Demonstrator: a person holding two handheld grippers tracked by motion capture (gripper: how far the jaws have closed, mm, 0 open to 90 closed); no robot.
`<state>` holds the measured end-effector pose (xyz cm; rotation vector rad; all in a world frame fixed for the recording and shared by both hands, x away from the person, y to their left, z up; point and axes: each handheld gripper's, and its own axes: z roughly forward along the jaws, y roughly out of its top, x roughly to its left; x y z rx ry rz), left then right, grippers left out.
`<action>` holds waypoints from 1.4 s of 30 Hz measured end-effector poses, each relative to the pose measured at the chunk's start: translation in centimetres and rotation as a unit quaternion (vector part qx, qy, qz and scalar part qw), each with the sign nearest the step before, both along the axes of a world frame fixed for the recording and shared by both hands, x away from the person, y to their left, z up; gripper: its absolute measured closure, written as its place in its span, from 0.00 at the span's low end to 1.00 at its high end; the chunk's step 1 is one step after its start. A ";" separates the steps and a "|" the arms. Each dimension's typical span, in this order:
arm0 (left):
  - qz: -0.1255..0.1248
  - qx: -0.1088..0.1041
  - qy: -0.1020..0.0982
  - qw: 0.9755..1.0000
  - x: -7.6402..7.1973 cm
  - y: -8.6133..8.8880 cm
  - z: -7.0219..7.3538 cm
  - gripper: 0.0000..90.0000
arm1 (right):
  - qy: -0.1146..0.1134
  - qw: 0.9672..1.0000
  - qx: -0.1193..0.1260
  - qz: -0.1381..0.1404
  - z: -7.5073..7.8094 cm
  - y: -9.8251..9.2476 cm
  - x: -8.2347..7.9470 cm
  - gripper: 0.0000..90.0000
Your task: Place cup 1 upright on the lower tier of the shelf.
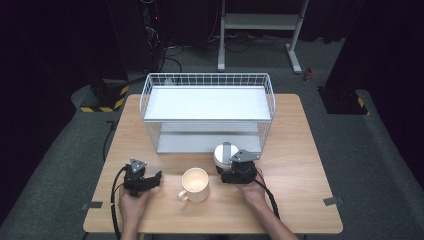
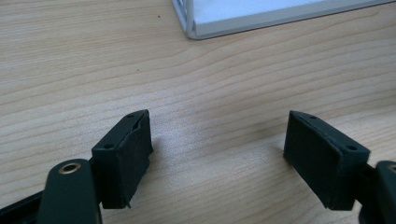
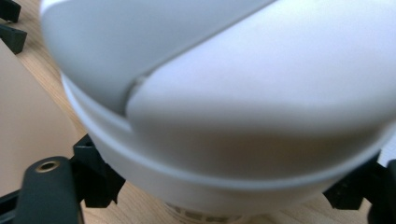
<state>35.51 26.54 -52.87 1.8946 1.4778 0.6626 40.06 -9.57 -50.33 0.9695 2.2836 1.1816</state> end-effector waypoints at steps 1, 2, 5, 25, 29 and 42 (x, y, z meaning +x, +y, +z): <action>0.000 0.000 0.000 1.000 0.0 0.0 0.0 0.26 | -0.003 1.000 -0.001 0.001 0.0 0.0 0.0 0.20; 0.000 0.000 0.000 1.000 0.0 0.0 0.0 0.26 | -0.003 1.000 -0.001 0.001 0.0 0.0 0.0 0.20; 0.000 0.000 0.000 1.000 0.0 0.0 0.0 0.26 | -0.005 1.000 -0.003 0.003 0.0 0.0 0.0 0.20; 0.000 0.000 0.000 1.000 0.0 0.0 0.0 0.26 | -0.003 1.000 -0.006 0.011 0.3 0.1 -0.2 0.20; 0.000 0.000 0.000 1.000 0.0 0.0 0.0 0.26 | -0.007 1.000 -0.002 0.008 0.5 -0.1 -0.1 0.20; 0.000 0.000 0.000 1.000 0.0 0.0 0.0 0.26 | -0.012 1.000 0.002 0.000 1.4 -0.8 0.3 0.20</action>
